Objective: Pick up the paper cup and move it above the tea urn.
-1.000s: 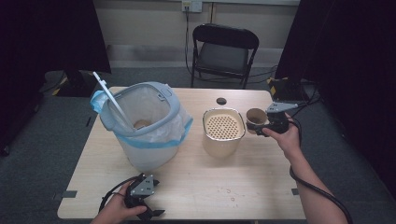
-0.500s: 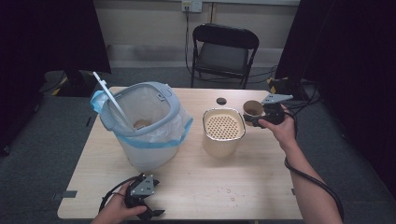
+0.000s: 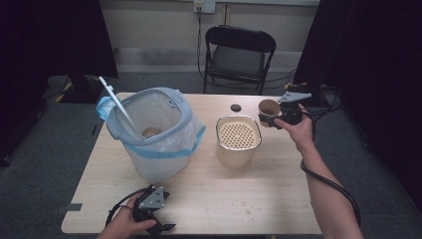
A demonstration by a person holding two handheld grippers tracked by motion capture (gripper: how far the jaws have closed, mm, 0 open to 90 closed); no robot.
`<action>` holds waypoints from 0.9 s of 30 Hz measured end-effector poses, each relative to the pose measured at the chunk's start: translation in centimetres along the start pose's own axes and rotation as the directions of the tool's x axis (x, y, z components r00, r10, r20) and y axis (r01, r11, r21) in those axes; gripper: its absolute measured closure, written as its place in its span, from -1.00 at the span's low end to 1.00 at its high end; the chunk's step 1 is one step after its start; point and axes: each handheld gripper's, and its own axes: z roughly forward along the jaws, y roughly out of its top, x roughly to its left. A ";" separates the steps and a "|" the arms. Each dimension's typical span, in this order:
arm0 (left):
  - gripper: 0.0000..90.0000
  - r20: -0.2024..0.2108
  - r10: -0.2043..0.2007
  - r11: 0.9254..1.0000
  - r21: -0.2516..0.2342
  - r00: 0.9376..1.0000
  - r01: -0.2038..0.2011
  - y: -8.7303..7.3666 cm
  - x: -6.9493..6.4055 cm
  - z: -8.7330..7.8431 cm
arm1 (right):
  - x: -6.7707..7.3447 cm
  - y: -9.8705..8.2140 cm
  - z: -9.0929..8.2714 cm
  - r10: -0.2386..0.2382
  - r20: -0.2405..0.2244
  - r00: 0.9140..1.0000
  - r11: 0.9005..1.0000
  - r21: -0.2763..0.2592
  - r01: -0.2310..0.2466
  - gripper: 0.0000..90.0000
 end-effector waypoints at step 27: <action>-1.00 0.000 0.005 1.000 0.002 1.000 -0.005 0.0 0.0 0.0 | -0.5 2.9 0.7 -0.095 -0.012 0.995 0.995 -0.038 0.095 -0.38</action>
